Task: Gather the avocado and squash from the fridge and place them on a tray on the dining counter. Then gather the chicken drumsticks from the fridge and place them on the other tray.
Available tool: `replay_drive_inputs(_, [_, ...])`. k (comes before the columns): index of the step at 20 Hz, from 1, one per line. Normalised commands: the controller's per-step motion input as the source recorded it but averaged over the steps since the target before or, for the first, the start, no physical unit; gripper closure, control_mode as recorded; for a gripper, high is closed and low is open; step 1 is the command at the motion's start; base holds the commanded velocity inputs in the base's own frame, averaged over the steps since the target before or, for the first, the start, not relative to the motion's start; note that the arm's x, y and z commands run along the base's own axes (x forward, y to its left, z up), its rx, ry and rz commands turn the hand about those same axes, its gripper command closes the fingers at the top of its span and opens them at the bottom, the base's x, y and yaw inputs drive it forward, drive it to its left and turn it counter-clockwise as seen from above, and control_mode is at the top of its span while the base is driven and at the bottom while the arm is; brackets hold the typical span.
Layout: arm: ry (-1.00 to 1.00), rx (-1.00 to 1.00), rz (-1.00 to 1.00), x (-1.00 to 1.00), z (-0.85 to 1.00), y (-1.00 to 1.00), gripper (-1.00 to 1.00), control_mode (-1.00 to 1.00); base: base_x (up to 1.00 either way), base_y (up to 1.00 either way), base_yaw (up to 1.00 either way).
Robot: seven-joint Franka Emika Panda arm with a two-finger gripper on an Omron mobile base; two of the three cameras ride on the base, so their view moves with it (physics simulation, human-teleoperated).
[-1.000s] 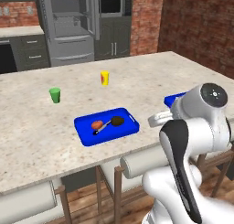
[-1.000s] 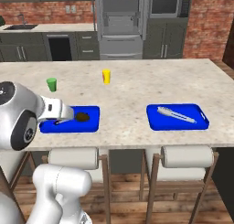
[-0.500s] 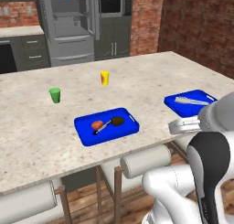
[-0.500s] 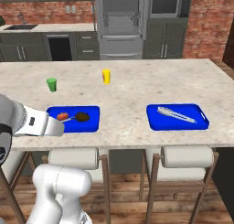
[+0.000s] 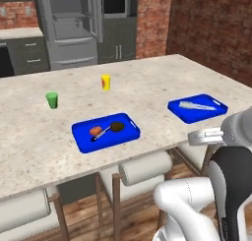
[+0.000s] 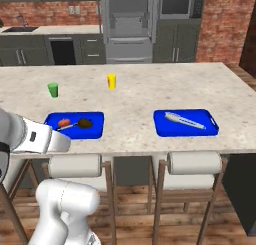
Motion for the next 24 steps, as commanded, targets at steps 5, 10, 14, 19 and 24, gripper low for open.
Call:
replay_drive_inputs(5, [0.00,0.00,0.00,0.00,0.00,0.00,-1.00,1.00,-0.68,-0.99,-0.06])
replay_drive_inputs(10, [0.00,0.00,0.00,0.00,0.00,0.00,-1.00,1.00,-0.34,-1.00,0.00])
replay_drive_inputs(14, [0.00,0.00,0.00,0.00,0.00,0.00,-1.00,1.00,-0.01,-1.00,0.00])
replay_drive_inputs(19, [0.00,0.00,0.00,0.00,0.00,0.00,-1.00,1.00,0.04,-1.00,0.01])
replay_drive_inputs(24, [0.00,0.00,0.00,0.00,0.00,0.00,-1.00,1.00,0.11,-1.00,0.02])
